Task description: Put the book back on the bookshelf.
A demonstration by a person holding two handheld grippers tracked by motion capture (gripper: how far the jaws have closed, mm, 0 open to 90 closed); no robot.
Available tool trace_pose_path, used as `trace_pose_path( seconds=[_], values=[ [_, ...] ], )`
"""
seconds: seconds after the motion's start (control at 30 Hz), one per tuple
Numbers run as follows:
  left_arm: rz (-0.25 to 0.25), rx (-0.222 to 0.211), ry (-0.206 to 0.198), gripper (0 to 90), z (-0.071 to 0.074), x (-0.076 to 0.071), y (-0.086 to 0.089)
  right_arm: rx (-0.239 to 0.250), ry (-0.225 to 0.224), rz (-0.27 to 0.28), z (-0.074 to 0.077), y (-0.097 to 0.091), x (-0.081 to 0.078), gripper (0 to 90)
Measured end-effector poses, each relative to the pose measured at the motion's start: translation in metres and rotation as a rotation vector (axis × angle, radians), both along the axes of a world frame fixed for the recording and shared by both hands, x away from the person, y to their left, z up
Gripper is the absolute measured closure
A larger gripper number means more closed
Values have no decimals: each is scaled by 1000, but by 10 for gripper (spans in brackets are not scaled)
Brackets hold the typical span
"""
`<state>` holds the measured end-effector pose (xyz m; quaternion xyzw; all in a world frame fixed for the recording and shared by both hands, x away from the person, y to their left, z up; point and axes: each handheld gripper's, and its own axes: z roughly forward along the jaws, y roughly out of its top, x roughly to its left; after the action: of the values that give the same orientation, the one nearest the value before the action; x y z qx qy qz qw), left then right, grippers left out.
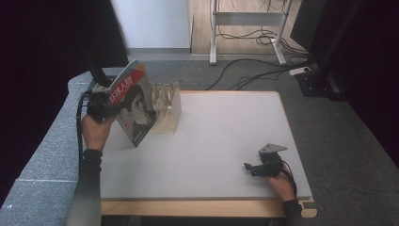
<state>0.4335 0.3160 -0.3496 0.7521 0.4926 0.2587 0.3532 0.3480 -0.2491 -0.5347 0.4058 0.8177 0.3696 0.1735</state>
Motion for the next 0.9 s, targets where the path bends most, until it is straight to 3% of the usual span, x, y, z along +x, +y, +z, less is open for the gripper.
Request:
trace_pose_path(
  seconds=[0.17,0.53,0.9],
  values=[
    [-10,-16,0,523,-4,-4,5,-1,-2,-1,0,0,0,130],
    [-39,-62,-40,317,-5,-24,14,-3,0,0,0,0,0,129],
    [-55,-59,-46,292,-10,-46,18,-3,1,-1,0,1,0,129]
  ],
)
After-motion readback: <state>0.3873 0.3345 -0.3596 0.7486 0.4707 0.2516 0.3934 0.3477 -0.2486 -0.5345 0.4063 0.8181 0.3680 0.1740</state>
